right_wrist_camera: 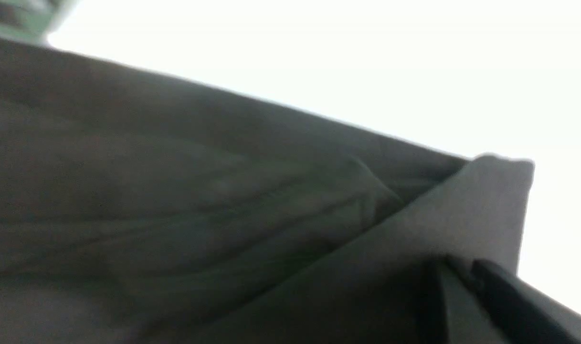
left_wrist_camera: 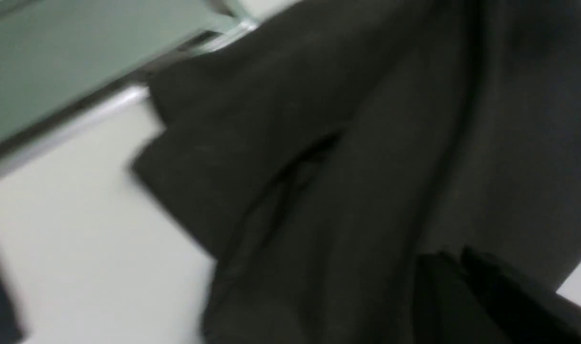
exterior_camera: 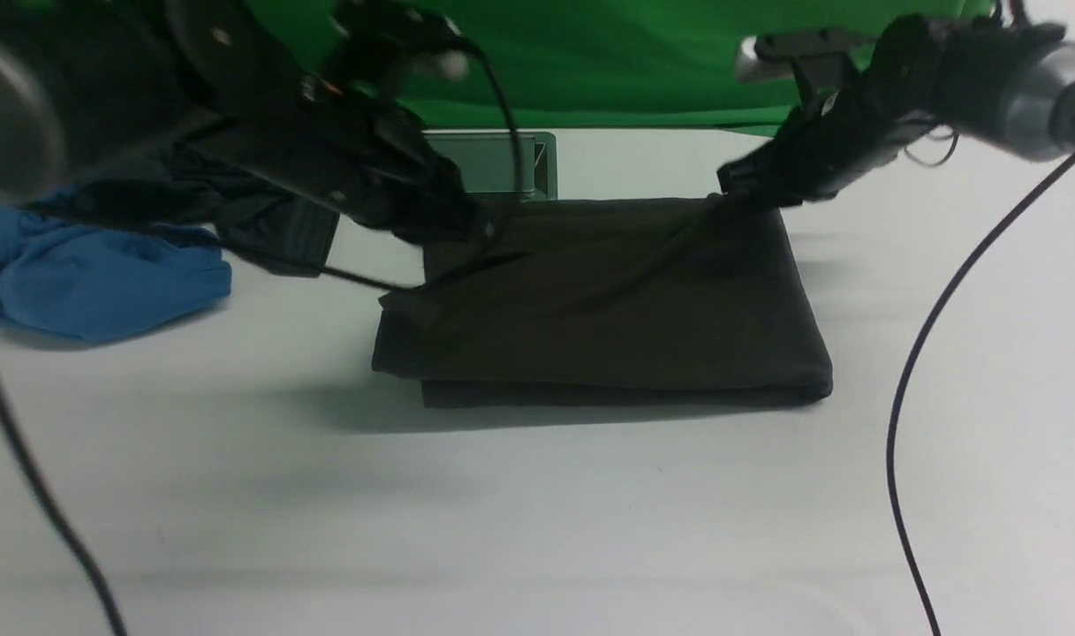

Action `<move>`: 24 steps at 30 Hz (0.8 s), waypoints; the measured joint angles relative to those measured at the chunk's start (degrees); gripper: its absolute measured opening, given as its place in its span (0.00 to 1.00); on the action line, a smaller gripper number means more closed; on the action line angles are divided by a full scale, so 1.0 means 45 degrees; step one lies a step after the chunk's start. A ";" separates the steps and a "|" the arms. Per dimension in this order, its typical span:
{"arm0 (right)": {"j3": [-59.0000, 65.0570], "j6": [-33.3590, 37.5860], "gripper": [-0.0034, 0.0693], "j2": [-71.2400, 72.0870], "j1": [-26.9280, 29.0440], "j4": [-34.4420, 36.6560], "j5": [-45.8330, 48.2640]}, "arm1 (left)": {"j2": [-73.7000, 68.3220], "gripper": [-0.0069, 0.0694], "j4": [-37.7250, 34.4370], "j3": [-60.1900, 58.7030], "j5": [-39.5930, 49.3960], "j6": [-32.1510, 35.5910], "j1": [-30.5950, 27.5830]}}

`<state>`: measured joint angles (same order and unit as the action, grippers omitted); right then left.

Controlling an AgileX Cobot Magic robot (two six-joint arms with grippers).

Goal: Fold a long-sleeved shirt on a white desktop.

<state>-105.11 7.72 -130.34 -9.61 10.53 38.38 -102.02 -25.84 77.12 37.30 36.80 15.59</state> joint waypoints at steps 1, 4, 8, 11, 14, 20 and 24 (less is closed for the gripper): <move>-0.0045 0.0000 0.15 -0.0154 0.0036 0.0000 -0.0002 | -0.0301 0.13 0.0057 0.0000 0.0000 0.0092 0.0063; -0.0211 0.0000 0.14 -0.0620 0.0077 0.0049 -0.0219 | -0.1506 0.12 0.0408 -0.0042 -0.0025 0.0061 0.0070; -0.0337 0.0135 0.14 -0.0635 0.0077 0.0049 -0.0087 | -0.2703 0.12 0.1143 -0.0070 -0.0114 -0.0344 0.0065; -0.0478 0.0229 0.14 -0.0409 0.0121 0.0049 0.0409 | -0.2720 0.12 0.1334 -0.0070 -0.0161 -0.0604 0.0065; -0.0571 0.0314 0.15 0.0563 0.0206 -0.0070 0.1344 | -0.2300 0.12 0.1496 -0.0080 -0.0213 -0.0688 0.0065; -0.0642 0.0335 0.15 0.4019 0.0255 -0.0323 0.3765 | 0.0330 0.12 0.1573 -0.0080 -0.1171 -0.0726 0.0065; -0.0174 0.0228 0.15 0.5972 0.0210 -0.0364 0.4867 | 0.2380 0.12 0.1573 -0.0080 -0.1609 -0.0726 0.0065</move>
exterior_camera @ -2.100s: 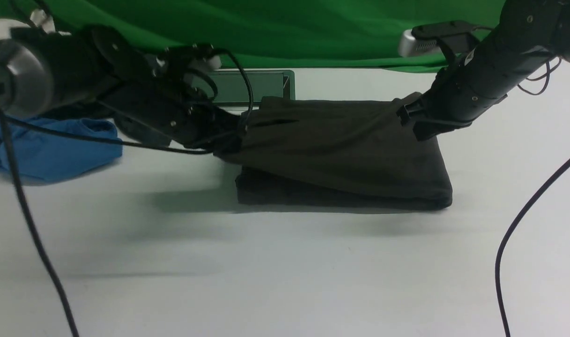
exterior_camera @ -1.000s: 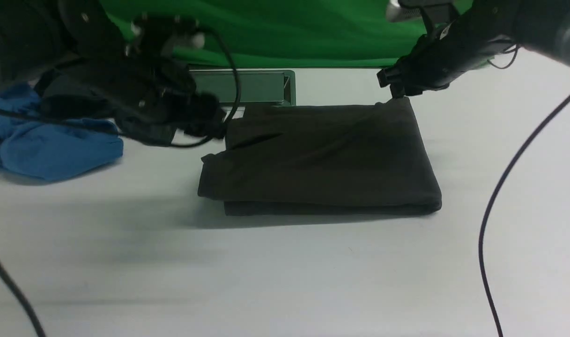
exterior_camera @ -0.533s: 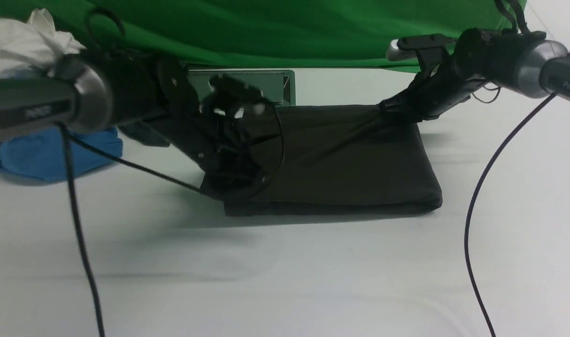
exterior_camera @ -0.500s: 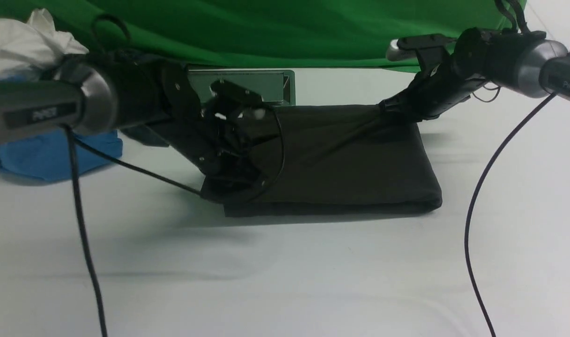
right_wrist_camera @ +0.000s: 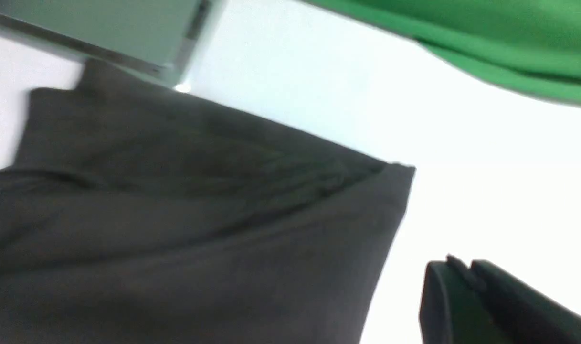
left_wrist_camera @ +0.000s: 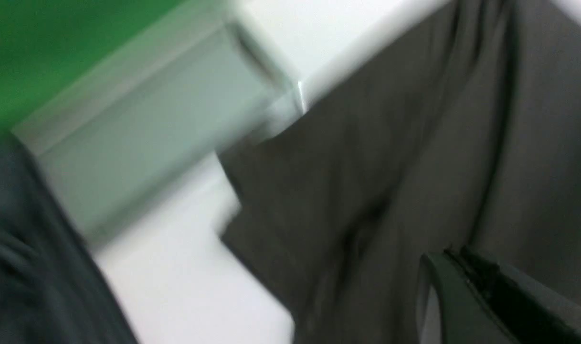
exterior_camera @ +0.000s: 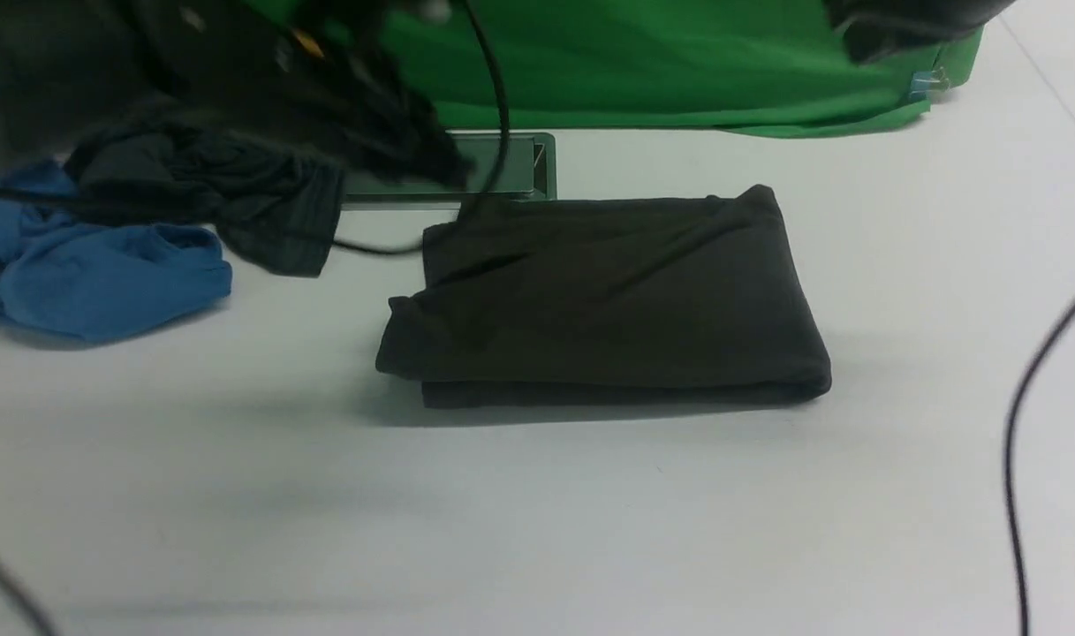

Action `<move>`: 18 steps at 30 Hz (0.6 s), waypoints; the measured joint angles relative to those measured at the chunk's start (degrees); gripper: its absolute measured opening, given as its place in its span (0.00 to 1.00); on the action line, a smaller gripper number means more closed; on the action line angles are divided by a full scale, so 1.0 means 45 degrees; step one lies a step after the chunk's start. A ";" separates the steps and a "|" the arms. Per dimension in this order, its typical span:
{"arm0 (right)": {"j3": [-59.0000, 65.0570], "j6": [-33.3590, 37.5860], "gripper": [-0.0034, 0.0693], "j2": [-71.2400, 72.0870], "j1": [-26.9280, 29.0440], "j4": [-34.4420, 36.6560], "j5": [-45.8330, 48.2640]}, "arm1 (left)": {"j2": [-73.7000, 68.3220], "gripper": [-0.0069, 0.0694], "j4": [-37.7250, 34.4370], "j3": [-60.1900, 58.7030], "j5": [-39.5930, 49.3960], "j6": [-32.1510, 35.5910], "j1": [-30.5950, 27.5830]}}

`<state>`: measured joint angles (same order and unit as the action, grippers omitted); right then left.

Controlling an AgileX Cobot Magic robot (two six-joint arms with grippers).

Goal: Fold a long-sleeved shirt on a white desktop.

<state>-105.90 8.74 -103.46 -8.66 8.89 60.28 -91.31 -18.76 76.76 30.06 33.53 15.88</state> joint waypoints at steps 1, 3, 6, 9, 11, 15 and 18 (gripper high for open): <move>0.0475 -0.0055 0.15 0.0954 0.0000 -0.0016 0.0316 | 0.0939 0.12 0.0000 -0.0060 -0.0065 0.0000 0.0000; 0.1408 -0.0252 0.15 0.2273 -0.0015 -0.0016 0.0528 | 0.2159 0.12 -0.0038 -0.0326 -0.0140 0.0000 0.0000; 0.2518 -0.0376 0.15 0.3539 -0.0015 -0.0016 0.0540 | 0.3463 0.12 -0.0125 -0.0846 -0.0424 0.0000 0.0000; 0.4704 -0.0410 0.15 0.5688 -0.0015 -0.0041 0.0500 | 0.5792 0.12 -0.0285 -0.2547 -0.1416 0.0012 0.0000; 0.6059 -0.0410 0.15 0.6992 -0.0015 -0.0041 0.0362 | 0.7136 0.12 -0.0345 -0.3806 -0.1999 0.0012 0.0000; 0.8921 -0.0693 0.15 0.9375 -0.0015 -0.0052 0.0013 | 1.0360 0.12 -0.0748 -0.6912 -0.2948 0.0039 0.0000; 1.0652 -0.0759 0.15 1.1039 -0.0015 -0.0052 -0.0307 | 1.2761 0.12 -0.0921 -0.9048 -0.3261 0.0039 0.0000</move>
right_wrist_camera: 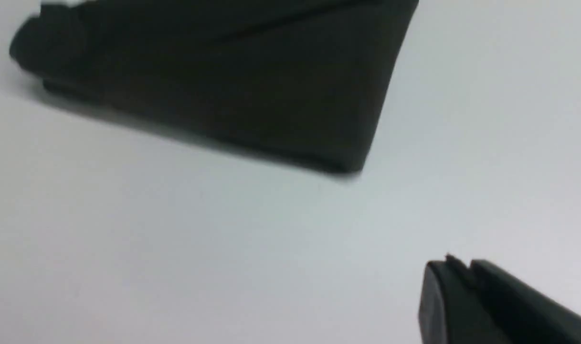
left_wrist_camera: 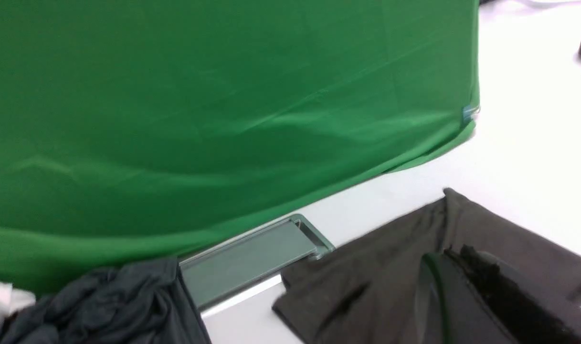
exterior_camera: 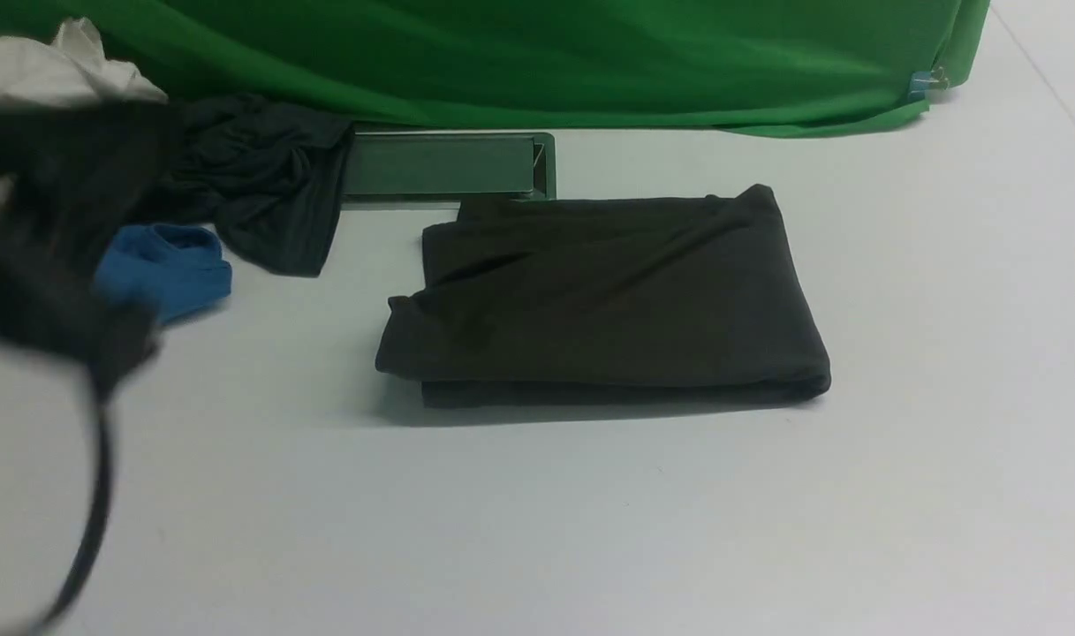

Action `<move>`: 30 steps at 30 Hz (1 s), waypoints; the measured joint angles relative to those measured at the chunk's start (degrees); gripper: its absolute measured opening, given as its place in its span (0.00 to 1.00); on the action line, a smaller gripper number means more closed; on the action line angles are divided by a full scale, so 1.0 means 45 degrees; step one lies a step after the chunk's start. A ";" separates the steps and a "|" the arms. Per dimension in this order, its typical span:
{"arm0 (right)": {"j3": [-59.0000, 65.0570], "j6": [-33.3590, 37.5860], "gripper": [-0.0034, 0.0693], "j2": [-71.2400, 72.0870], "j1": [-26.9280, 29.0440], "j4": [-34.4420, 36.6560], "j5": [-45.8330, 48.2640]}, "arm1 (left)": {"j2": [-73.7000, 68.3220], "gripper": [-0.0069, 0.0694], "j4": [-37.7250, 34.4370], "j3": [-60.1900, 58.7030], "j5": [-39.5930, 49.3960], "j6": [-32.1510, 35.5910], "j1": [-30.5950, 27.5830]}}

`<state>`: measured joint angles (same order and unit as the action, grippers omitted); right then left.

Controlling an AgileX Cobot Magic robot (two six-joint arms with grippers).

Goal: Fold a long-sleeved shirt on a white desktop.

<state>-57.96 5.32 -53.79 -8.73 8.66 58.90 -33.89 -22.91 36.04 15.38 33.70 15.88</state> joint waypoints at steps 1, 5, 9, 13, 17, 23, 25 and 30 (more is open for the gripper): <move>0.0407 0.0000 0.15 0.0319 0.0000 0.0000 -0.0052 | 0.0608 0.12 0.0000 -0.0521 -0.0100 0.0000 0.0000; 0.2229 -0.0158 0.15 0.2304 0.0000 0.0000 -0.0396 | 0.2850 0.12 -0.0024 -0.2580 -0.0723 0.0003 0.0000; 0.3939 -0.0989 0.17 0.4084 0.0000 0.0000 -0.1666 | 0.4415 0.12 0.0097 -0.4101 -0.1134 0.0003 0.0000; 0.5514 -0.1494 0.19 0.5386 0.0000 0.0000 -0.4937 | 0.4888 0.12 0.0109 -0.4980 -0.1174 0.0003 0.0000; 0.6911 -0.1788 0.21 0.5792 0.0000 0.0000 -0.8272 | 0.4888 0.12 0.0109 -0.5649 -0.1157 0.0003 0.0000; 0.8749 -0.1990 0.27 0.5792 0.0000 0.0012 -0.9884 | 0.4888 0.12 0.0109 -0.6465 -0.1093 0.0003 0.0000; 0.9170 -0.2004 0.28 0.5792 0.0000 0.0012 -0.9884 | 0.4888 0.12 0.0109 -0.6684 -0.1093 0.0003 0.0000; 1.0048 -0.2004 0.30 0.5792 0.0000 0.0012 -0.9936 | 0.4888 0.12 0.0109 -0.6992 -0.1043 0.0003 0.0000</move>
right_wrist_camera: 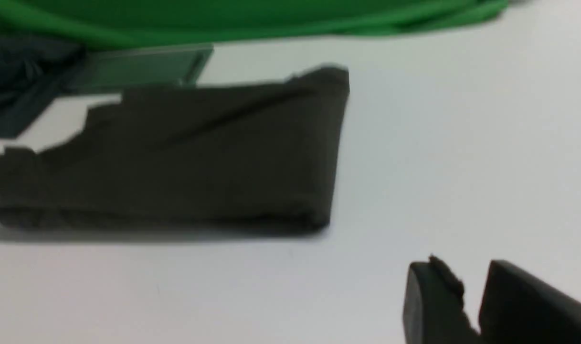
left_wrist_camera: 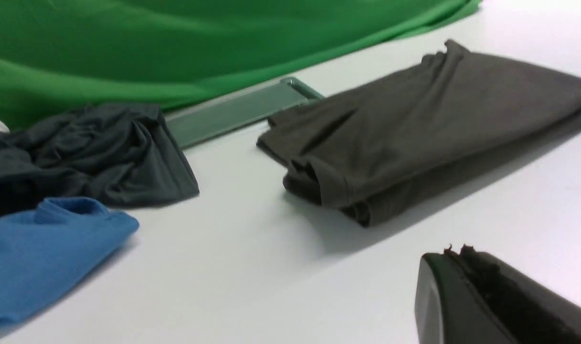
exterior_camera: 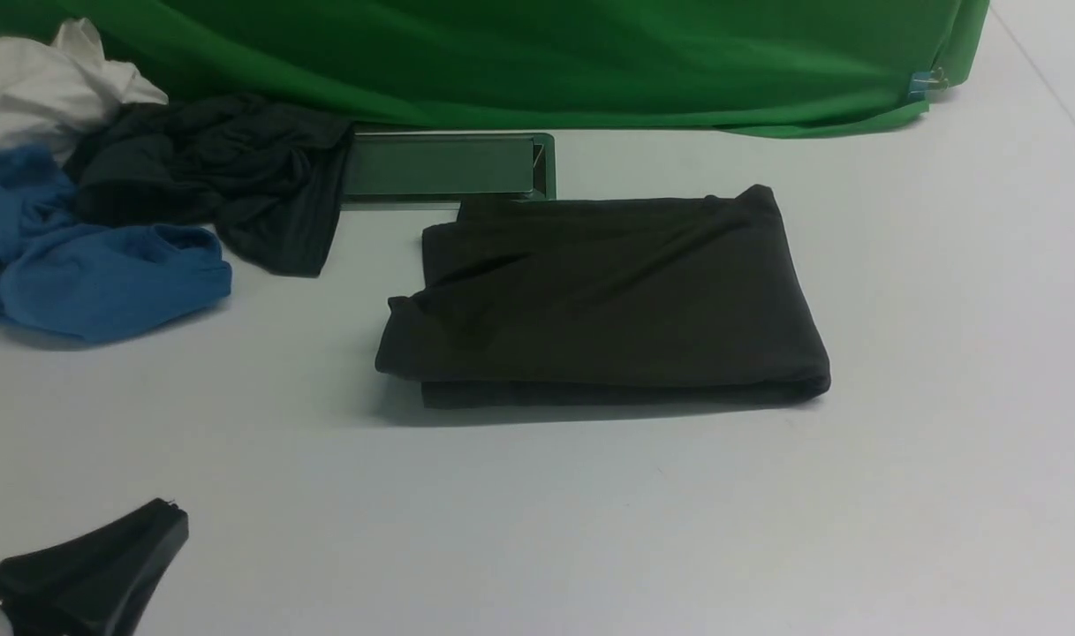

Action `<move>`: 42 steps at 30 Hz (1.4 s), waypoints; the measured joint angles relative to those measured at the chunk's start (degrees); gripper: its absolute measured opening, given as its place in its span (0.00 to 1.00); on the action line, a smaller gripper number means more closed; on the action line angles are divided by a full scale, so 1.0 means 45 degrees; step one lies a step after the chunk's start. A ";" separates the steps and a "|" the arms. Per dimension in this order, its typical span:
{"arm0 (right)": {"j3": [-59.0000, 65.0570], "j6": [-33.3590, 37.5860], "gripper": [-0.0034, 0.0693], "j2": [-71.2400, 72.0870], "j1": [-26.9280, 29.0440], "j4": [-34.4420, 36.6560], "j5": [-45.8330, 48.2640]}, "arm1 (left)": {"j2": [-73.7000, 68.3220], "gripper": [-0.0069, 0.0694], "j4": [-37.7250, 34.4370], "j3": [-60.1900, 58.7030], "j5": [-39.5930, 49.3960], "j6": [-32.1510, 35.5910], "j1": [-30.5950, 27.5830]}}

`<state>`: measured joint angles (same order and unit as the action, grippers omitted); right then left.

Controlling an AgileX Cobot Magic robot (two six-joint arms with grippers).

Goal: Fold a long-sleeved shirt on a white desktop.

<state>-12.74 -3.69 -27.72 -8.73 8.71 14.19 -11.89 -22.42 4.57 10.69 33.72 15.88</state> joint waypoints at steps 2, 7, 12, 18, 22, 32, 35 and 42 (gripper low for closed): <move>0.0240 0.0015 0.30 0.0050 0.0000 -0.0474 -0.0012 | 0.0000 0.12 0.0000 -0.0010 0.0000 0.0000 0.0000; 0.0725 0.0058 0.24 0.1239 0.0103 -0.1935 -0.0006 | 0.0000 0.12 0.0056 -0.0050 -0.0012 0.0000 0.0000; 0.2404 0.0067 0.09 0.3246 0.0552 -0.2163 -0.1553 | 0.0000 0.12 0.0417 -0.0065 -0.0012 0.0000 0.0000; 0.2904 0.0067 0.09 0.5604 0.0929 -0.2357 -0.0562 | 0.0000 0.12 0.0632 -0.0065 -0.0012 0.0011 0.0000; 0.2904 0.0082 0.09 0.6118 0.1249 -0.2516 -0.0087 | 0.0000 0.12 0.0673 -0.0065 -0.0007 0.0011 0.0000; 0.2904 0.0082 0.08 0.6128 0.1680 -0.2548 0.0029 | 0.0000 0.12 0.0673 -0.0065 -0.0007 0.0011 0.0000; 0.2904 0.0082 0.09 0.6133 0.1680 -0.2548 0.0029 | 0.0000 0.12 0.0673 -0.0076 -0.0007 0.0011 0.0000; 0.2904 0.0082 0.10 0.6158 0.1680 -0.2548 0.0029 | 0.0000 0.12 0.0673 -0.0076 -0.0007 0.0011 0.0000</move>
<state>0.32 -3.32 -0.01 -1.17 -2.76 14.32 -11.89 -19.39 4.23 10.66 33.77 15.88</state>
